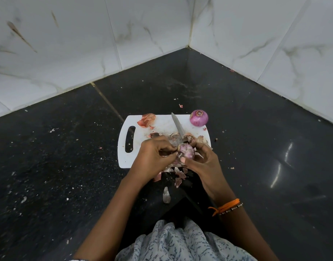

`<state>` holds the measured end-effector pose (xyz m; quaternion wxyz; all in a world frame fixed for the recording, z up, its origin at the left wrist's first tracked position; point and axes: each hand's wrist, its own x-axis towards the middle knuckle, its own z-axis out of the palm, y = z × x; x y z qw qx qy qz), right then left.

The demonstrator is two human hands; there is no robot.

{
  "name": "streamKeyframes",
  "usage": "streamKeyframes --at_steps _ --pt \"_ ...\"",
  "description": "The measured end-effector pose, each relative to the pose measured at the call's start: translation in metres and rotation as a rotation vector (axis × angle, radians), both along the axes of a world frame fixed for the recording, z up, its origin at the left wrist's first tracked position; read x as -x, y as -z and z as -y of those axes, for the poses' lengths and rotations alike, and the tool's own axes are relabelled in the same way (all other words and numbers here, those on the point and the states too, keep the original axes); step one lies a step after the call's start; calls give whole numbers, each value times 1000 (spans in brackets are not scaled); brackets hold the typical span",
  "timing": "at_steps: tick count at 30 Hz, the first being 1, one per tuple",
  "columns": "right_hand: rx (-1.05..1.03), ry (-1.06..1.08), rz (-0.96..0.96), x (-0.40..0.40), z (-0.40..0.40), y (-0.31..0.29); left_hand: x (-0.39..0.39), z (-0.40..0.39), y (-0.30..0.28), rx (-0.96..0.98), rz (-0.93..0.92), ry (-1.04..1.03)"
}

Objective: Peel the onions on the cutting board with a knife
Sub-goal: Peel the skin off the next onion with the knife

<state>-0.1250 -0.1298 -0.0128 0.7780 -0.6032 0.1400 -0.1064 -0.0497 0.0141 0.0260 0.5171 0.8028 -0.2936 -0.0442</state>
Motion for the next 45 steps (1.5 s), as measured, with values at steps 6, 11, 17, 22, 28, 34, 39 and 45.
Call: streamKeyframes --at_steps 6,11,17,22,28,34,39,45 --pt "53 16 3 0 2 -2 0 3 0 -29 26 -3" --pt "40 19 1 -1 3 -3 3 6 2 -23 38 -55" --pt "-84 16 19 -4 -2 0 6 8 5 -17 93 -111" --pt "-173 -36 47 -3 0 2 4 7 5 41 -18 -149" --pt "-225 -115 104 -1 5 2 5 9 10 108 -218 -169" --pt "-402 -100 94 -2 5 6 4 13 14 343 -588 -224" --pt "-441 -38 71 -3 2 7 6 13 14 471 -758 -216" --pt "-327 -67 113 -3 0 6 9 14 10 261 -561 -144"
